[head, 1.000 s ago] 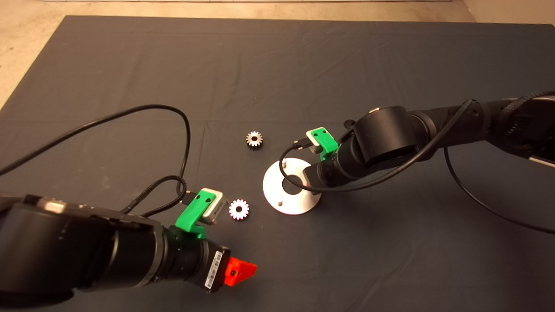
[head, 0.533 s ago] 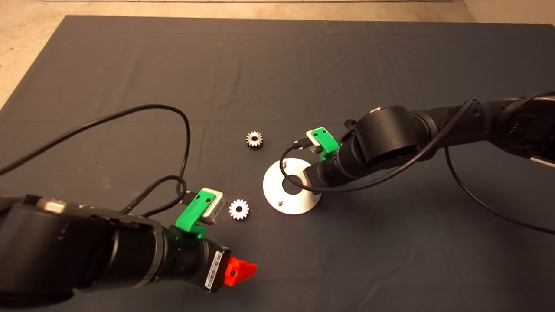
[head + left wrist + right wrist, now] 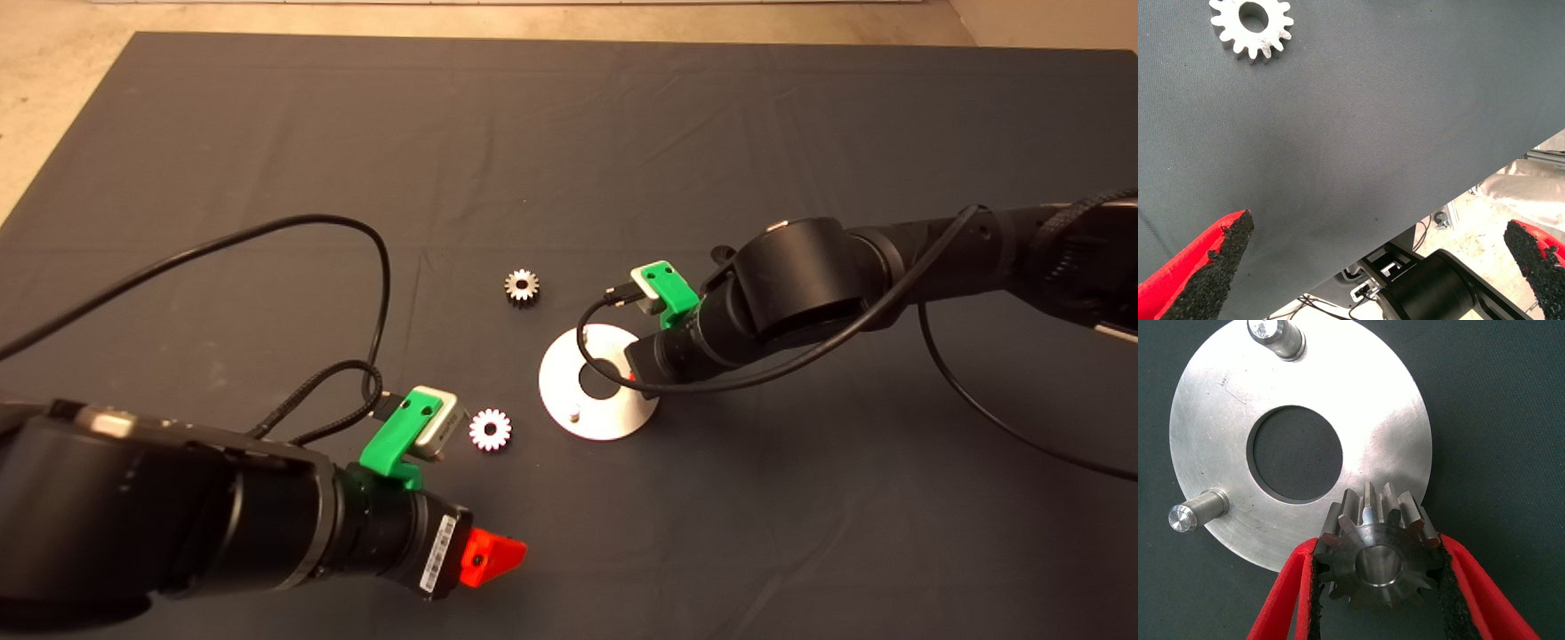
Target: Install three planetary gears onto the carrier pins
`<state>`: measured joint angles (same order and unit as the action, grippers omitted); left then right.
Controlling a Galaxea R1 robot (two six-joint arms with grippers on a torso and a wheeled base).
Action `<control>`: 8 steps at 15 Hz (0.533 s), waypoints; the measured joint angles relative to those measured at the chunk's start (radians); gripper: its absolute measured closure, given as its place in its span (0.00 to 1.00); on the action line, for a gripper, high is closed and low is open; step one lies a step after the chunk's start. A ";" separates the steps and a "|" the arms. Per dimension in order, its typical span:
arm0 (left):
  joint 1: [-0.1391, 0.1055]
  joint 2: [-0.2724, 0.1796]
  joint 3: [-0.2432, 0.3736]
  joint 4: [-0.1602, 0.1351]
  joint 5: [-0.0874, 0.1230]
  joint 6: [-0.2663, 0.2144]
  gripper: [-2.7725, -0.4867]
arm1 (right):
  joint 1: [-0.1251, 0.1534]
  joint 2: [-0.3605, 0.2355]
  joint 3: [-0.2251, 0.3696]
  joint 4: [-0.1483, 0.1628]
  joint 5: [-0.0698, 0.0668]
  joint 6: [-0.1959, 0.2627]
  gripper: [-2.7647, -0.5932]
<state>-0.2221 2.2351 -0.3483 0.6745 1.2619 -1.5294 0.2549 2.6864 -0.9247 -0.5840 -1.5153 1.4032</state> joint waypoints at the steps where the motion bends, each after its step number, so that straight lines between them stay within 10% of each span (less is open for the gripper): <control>1: 0.000 0.000 0.000 0.000 0.000 0.000 0.01 | 0.000 -0.001 0.000 0.000 0.001 0.000 0.84; 8: 0.000 0.000 0.000 0.000 -0.005 0.000 0.01 | 0.000 -0.011 0.003 0.000 0.010 0.000 0.84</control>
<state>-0.2221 2.2351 -0.3483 0.6743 1.2569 -1.5298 0.2549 2.6749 -0.9213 -0.5840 -1.5051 1.4032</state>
